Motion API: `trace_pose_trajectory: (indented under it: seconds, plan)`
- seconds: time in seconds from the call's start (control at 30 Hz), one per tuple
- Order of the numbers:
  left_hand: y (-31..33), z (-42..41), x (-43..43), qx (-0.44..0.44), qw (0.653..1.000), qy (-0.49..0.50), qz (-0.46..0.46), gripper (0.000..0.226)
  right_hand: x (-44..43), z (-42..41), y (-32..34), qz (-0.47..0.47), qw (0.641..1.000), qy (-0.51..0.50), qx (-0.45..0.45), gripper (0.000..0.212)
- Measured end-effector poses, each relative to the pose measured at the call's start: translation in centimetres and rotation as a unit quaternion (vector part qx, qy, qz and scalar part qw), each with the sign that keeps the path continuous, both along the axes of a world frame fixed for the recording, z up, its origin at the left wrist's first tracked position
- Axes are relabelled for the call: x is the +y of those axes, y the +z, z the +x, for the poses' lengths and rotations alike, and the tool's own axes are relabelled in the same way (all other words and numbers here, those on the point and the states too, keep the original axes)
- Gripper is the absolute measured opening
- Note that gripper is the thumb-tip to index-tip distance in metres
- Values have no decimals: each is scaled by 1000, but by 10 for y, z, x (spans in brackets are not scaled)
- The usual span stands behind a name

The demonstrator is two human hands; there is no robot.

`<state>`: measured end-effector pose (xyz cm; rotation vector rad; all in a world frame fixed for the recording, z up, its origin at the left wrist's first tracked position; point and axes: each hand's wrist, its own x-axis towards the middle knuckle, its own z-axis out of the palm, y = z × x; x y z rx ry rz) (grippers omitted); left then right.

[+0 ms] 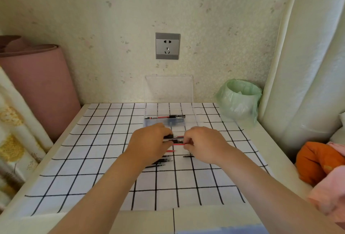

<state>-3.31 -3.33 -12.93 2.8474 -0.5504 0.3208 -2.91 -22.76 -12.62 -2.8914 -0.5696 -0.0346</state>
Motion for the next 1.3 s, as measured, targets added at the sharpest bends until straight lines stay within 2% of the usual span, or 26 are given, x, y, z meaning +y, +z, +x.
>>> trace_pose_trajectory:
  seconds: [0.17,0.4,0.73,0.9,1.03,1.13,1.3]
  plan:
    - [-2,3,-4,45,999,5,22,19,5,1,0,22,1000,6,-4,15]
    - [-7,2,7,94,993,41,60,19,-6,7,-8,-11,998,-43,44,17]
    - [-10,1,7,115,988,50,90,17,-5,10,-13,-9,997,-48,60,15]
    - [-5,2,9,80,995,48,43,21,-2,11,-2,-15,996,-39,76,20]
    - [0,5,10,20,998,50,-37,27,3,21,13,30,999,-42,-7,14]
    - [-4,9,13,-2,998,36,-43,37,7,37,15,15,999,-34,-38,18]
    - [-15,15,14,12,999,29,-32,35,17,68,20,-35,999,-8,20,18]
